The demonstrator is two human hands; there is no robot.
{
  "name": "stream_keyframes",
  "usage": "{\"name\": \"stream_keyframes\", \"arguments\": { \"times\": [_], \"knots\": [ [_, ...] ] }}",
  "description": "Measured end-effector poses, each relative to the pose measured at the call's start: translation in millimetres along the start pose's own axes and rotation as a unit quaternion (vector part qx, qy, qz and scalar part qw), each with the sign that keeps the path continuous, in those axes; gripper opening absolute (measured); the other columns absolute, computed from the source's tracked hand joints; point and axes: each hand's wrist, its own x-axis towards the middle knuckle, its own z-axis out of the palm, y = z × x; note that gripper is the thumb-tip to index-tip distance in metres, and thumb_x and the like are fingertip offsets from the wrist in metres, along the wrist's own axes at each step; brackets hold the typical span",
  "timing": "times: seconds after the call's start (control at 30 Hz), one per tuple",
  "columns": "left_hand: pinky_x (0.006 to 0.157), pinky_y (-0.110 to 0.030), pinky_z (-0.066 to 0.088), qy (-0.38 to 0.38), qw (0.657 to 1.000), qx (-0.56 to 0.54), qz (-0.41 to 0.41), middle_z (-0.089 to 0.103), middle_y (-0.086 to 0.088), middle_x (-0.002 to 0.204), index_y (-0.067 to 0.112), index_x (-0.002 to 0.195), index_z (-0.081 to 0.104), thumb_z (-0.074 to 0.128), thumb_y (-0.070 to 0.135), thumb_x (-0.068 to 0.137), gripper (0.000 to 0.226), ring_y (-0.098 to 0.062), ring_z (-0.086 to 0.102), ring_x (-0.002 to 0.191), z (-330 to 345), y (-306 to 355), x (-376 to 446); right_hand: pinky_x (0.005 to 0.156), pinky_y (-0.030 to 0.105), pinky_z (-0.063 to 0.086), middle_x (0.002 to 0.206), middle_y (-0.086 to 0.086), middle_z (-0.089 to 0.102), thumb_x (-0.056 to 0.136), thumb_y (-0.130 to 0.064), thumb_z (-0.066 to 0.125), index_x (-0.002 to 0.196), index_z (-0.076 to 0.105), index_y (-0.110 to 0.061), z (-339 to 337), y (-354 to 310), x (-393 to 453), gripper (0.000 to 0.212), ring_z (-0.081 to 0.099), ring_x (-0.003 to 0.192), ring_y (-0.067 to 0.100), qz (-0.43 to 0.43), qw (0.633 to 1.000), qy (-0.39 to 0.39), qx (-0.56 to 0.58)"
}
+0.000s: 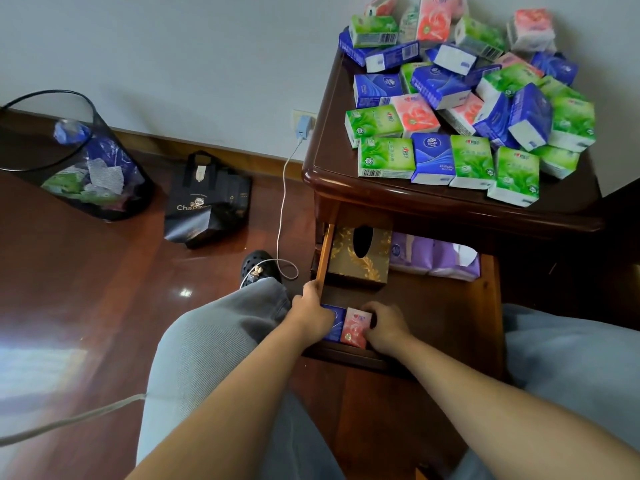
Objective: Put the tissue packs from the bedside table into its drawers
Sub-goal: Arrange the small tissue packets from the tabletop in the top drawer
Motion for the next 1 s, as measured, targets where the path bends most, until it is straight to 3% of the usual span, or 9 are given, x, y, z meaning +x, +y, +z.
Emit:
{"name": "stream_keyframes", "arguments": {
  "times": [0.2, 0.37, 0.47, 0.6, 0.73, 0.83, 0.93, 1.0],
  "knots": [
    [0.104, -0.047, 0.053, -0.007, 1.000, 0.014, 0.002, 0.040, -0.015, 0.152, 0.027, 0.162, 0.013, 0.050, 0.008, 0.098, 0.076, -0.030, 0.056, 0.124, -1, 2, 0, 0.115, 0.040, 0.044, 0.147, 0.010, 0.047, 0.096, -0.010, 0.070, 0.146, 0.058, -0.018, 6, -5, 8, 0.052, 0.047, 0.140, 0.028, -0.031, 0.999, -0.008, -0.031],
    [0.101, -0.047, 0.055, -0.007, 0.999, 0.033, 0.005, 0.041, -0.015, 0.151, 0.026, 0.163, 0.013, 0.050, 0.009, 0.099, 0.076, -0.030, 0.058, 0.121, -2, 3, -1, 0.116, 0.040, 0.045, 0.157, 0.008, 0.046, 0.097, -0.012, 0.067, 0.155, 0.049, -0.019, 0, -10, 9, 0.062, 0.046, 0.144, 0.027, -0.049, 0.995, -0.058, -0.061],
    [0.104, -0.048, 0.053, 0.040, 0.998, 0.049, 0.027, 0.038, -0.011, 0.150, 0.025, 0.160, 0.019, 0.056, 0.016, 0.098, 0.073, -0.029, 0.052, 0.127, 0, 5, -9, 0.113, 0.035, 0.046, 0.158, 0.007, 0.044, 0.096, -0.015, 0.070, 0.158, 0.042, -0.023, -12, -12, 2, 0.069, 0.046, 0.144, 0.026, -0.059, 0.994, -0.070, -0.051],
    [0.100, -0.046, 0.050, 0.184, 0.971, 0.102, 0.115, 0.045, -0.004, 0.143, 0.024, 0.148, 0.038, 0.055, 0.029, 0.100, 0.051, -0.025, 0.048, 0.127, 3, 18, -28, 0.103, 0.026, 0.043, 0.149, 0.003, 0.047, 0.096, -0.024, 0.071, 0.152, 0.049, -0.026, -34, -11, -18, 0.060, 0.051, 0.137, 0.022, -0.076, 0.997, 0.017, -0.026],
    [0.092, -0.037, 0.048, 0.267, 0.929, 0.109, 0.233, 0.051, 0.003, 0.127, 0.026, 0.131, 0.051, 0.057, 0.031, 0.099, 0.032, -0.020, 0.052, 0.117, -5, 55, -45, 0.095, 0.022, 0.049, 0.129, -0.011, 0.057, 0.099, -0.030, 0.067, 0.134, 0.060, -0.032, -81, -16, -49, 0.036, 0.058, 0.115, 0.006, -0.176, 0.979, 0.105, -0.004],
    [0.089, -0.037, 0.049, 0.306, 0.893, 0.123, 0.306, 0.052, 0.006, 0.119, 0.028, 0.123, 0.055, 0.060, 0.025, 0.096, 0.027, -0.019, 0.053, 0.112, -12, 100, -60, 0.090, 0.021, 0.050, 0.109, -0.020, 0.053, 0.096, -0.022, 0.067, 0.123, 0.064, -0.030, -134, -23, -72, 0.028, 0.060, 0.109, 0.006, -0.272, 0.933, 0.235, -0.002],
    [0.092, -0.043, 0.052, 0.318, 0.859, 0.163, 0.367, 0.054, 0.000, 0.123, 0.021, 0.124, 0.057, 0.062, 0.019, 0.093, 0.032, -0.023, 0.054, 0.114, -12, 146, -72, 0.091, 0.029, 0.051, 0.114, -0.010, 0.055, 0.092, -0.020, 0.068, 0.122, 0.061, -0.027, -189, -27, -90, 0.032, 0.057, 0.110, 0.012, -0.312, 0.868, 0.381, -0.063],
    [0.094, -0.044, 0.051, 0.322, 0.838, 0.231, 0.374, 0.051, -0.003, 0.131, 0.020, 0.133, 0.053, 0.060, 0.021, 0.093, 0.041, -0.026, 0.050, 0.119, -10, 171, -76, 0.094, 0.037, 0.052, 0.127, -0.004, 0.054, 0.091, -0.026, 0.069, 0.133, 0.058, -0.024, -220, -25, -97, 0.044, 0.055, 0.116, 0.020, -0.277, 0.848, 0.430, -0.141]
  ]
}}
